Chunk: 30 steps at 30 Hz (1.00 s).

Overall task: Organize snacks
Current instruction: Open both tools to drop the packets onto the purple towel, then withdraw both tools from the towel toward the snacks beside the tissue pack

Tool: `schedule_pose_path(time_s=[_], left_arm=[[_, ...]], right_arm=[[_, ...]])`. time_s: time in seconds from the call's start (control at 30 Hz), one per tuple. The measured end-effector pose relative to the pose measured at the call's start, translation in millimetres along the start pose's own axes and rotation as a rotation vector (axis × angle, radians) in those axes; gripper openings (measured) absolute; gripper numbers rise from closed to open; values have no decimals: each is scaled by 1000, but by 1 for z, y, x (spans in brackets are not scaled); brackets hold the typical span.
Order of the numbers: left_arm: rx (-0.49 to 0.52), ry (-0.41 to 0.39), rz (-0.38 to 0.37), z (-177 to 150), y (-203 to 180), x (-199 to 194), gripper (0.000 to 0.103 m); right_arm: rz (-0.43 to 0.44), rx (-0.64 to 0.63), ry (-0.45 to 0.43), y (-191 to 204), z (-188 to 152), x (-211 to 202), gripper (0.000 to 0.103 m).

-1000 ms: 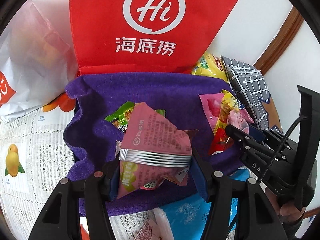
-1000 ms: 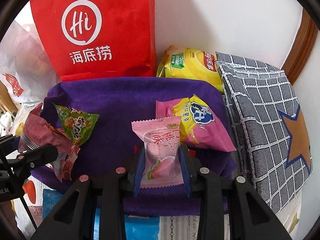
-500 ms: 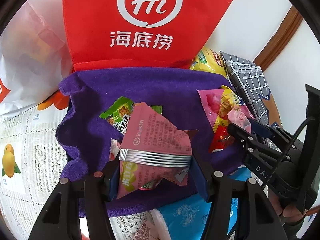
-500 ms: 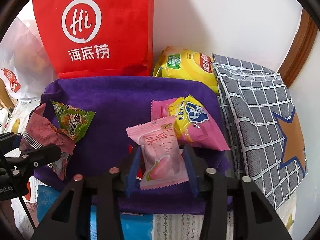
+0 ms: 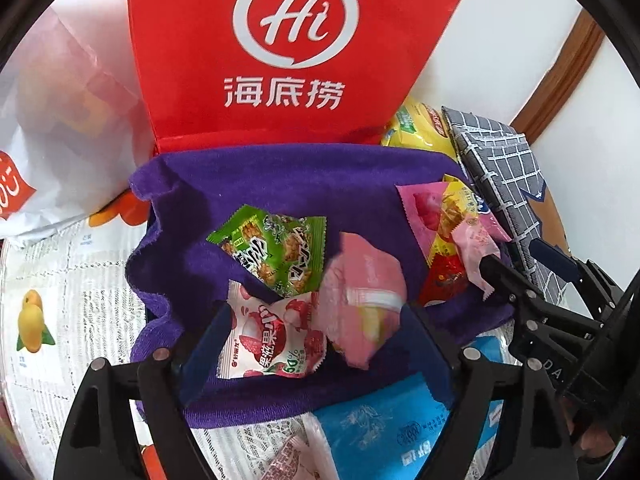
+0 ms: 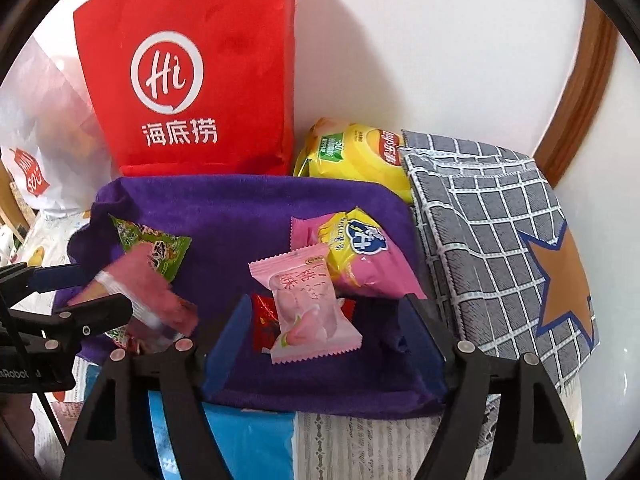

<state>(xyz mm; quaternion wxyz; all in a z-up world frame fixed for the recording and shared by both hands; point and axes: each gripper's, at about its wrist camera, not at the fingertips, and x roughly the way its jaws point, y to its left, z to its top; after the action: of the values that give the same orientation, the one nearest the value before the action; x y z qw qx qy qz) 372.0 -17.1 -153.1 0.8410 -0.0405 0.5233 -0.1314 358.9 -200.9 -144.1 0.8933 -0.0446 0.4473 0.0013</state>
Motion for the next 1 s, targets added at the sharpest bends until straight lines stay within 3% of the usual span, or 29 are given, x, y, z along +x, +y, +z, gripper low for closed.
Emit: schedule_pose_path(time_s=[0.53,1.0], left_arm=[[20,-61,-9,-16,-10,-50,85],[31,-100,-12,-50,-14,-94,85]], right_arm=[[25,36,-58,-2,-13,-58,75],[31,31,-100,8,-38,-105,75]])
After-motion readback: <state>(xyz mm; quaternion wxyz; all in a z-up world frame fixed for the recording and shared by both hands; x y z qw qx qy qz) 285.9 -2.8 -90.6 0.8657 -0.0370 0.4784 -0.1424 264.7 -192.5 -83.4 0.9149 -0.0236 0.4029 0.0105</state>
